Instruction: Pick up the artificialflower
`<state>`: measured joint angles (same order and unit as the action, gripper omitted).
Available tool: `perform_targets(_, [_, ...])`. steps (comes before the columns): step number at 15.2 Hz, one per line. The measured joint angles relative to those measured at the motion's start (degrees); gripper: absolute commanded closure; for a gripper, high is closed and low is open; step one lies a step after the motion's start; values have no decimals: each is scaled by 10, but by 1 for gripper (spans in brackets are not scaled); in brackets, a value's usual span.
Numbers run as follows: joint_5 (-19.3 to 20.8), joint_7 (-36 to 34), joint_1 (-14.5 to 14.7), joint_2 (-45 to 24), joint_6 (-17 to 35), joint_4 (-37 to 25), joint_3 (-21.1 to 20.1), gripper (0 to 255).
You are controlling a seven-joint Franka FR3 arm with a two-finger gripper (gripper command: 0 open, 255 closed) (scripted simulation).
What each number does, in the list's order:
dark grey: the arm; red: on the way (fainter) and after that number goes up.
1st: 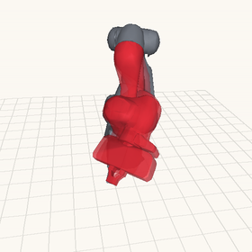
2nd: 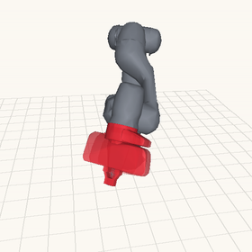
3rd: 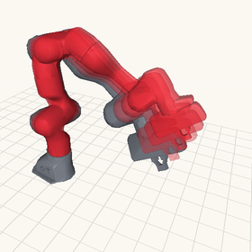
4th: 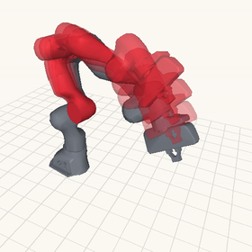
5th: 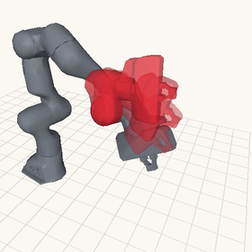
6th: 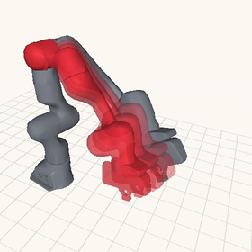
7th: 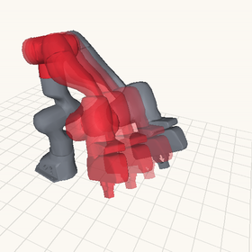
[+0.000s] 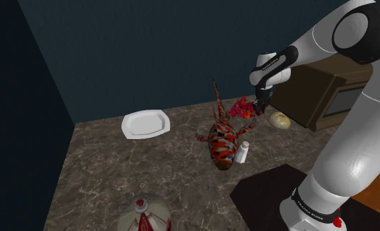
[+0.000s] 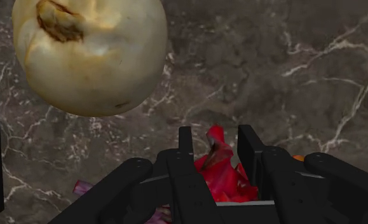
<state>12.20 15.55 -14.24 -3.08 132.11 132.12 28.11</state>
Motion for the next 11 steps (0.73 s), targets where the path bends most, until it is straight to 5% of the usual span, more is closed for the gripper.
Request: perform_targets(11, [11,-2,3,34,-55,-22,-2,255])
